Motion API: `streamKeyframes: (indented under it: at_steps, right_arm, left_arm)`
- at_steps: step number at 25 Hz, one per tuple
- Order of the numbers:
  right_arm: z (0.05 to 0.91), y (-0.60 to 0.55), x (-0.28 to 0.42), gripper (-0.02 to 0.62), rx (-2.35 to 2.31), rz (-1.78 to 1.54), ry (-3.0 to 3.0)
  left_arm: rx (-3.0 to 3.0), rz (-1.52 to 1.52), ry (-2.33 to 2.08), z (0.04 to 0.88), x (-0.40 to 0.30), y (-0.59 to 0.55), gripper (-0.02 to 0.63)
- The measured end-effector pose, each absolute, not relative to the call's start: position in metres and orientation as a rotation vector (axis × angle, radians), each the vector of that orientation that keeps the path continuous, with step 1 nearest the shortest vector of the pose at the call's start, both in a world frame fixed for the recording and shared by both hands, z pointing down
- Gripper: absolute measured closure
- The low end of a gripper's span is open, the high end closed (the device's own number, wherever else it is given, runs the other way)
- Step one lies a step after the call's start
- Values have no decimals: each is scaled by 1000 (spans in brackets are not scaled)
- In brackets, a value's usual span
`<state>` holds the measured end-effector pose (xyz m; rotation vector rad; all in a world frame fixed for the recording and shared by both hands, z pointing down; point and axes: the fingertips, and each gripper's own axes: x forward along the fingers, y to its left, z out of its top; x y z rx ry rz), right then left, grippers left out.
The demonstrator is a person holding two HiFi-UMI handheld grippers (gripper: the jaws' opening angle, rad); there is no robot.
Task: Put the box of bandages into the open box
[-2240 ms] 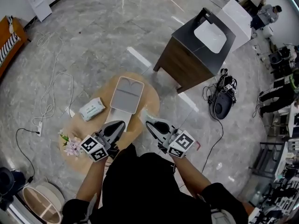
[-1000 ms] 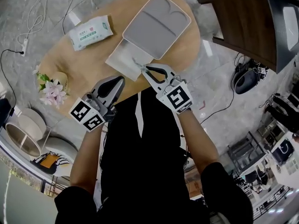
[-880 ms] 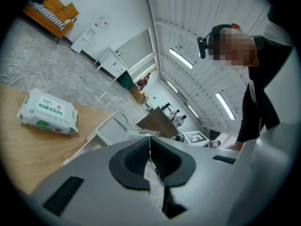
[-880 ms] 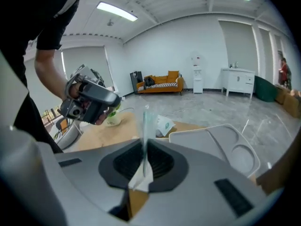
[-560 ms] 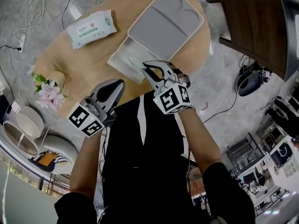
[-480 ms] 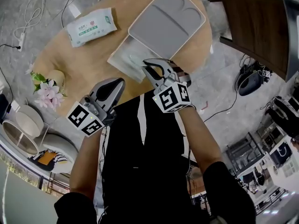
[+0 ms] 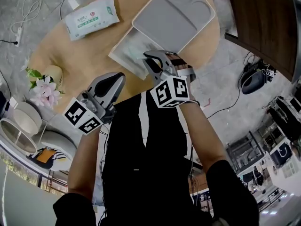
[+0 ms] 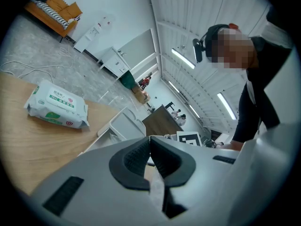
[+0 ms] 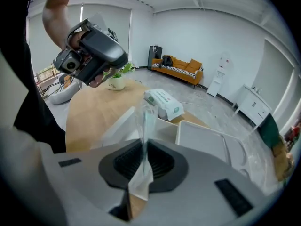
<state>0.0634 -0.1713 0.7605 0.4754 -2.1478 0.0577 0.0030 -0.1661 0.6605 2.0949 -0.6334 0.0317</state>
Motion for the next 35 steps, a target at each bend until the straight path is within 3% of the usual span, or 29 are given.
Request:
streamKeyframes:
  at_steps: [14,24,35]
  right_arm:
    - [782,-162,62,552,379,34,-2081]
    - [787,-147,61,450,316,116,-2082]
    - [781,-140,60,434,281,149,-2073]
  left_arm:
    - [2094,24,-630,664,-5,-154,588]
    - [2094,14,-631,663,-11,-152,588]
    - [2101,11,-619,660,-8,-149,588]
